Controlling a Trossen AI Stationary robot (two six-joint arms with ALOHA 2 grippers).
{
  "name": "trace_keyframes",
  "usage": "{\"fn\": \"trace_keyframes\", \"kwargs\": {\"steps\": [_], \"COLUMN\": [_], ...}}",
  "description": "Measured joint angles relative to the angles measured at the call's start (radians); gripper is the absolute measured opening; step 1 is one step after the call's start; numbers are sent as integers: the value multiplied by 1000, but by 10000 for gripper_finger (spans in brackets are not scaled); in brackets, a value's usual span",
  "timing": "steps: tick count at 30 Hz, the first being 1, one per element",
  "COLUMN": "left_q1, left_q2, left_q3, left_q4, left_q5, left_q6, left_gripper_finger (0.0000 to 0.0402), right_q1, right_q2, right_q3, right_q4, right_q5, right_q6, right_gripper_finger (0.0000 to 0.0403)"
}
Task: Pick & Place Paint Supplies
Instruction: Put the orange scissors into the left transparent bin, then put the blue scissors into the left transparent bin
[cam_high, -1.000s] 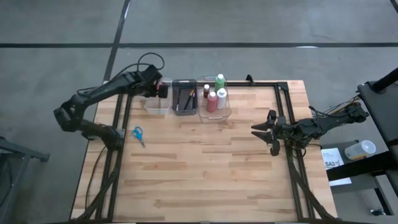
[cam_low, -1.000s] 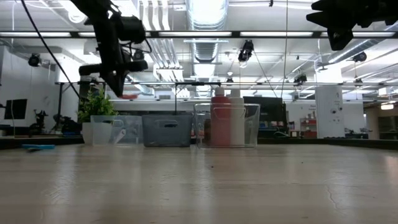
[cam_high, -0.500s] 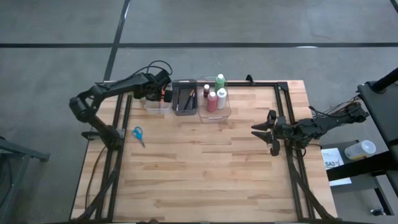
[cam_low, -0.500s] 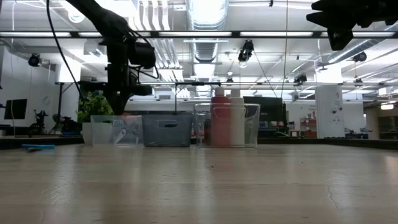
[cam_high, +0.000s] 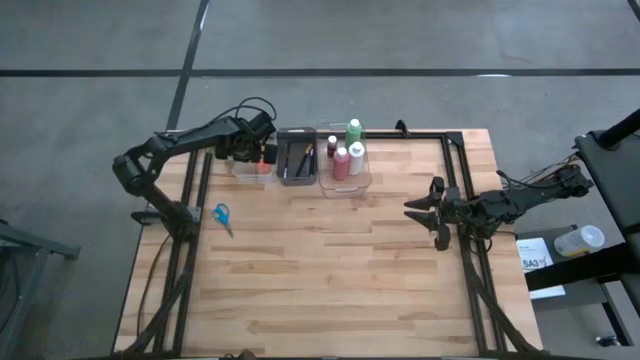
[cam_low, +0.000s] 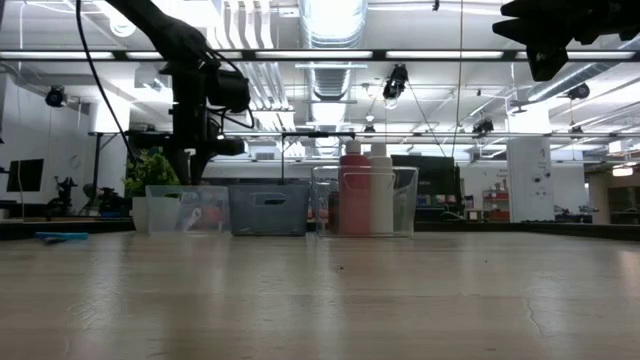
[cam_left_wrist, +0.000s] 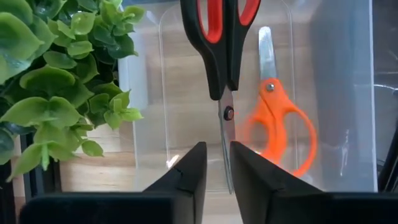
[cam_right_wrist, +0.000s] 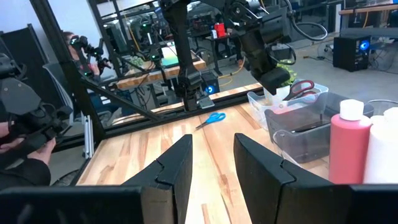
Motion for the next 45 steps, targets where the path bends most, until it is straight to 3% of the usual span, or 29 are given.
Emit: {"fn": "trace_keyframes", "kwargs": {"steps": [11,20,26,32,39,45], "left_q1": [0,-1,-24,-116,-242,-270], "left_q2": [-34,-209,-356,-461,-470,-470], "left_q3": [22,59,-56,-212,-353,-470], "left_q4": [-67,-271,-325,-312,-237,-114], "left_q5": [75,84,99,161,180,180], "left_q6": [41,-43,-211,-423,-617,-639], "left_gripper_finger": [97,97,98,98,98,98], "right_q1": [0,0,0,0,0,0], "right_q2": [0,0,0,0,0,0], "right_q3": [0,0,0,0,0,0], "right_q4": [0,0,0,0,0,0], "right_q5": [0,0,0,0,0,0], "right_q6": [0,0,0,0,0,0], "right_gripper_finger": [116,116,116,116,116,116]}}
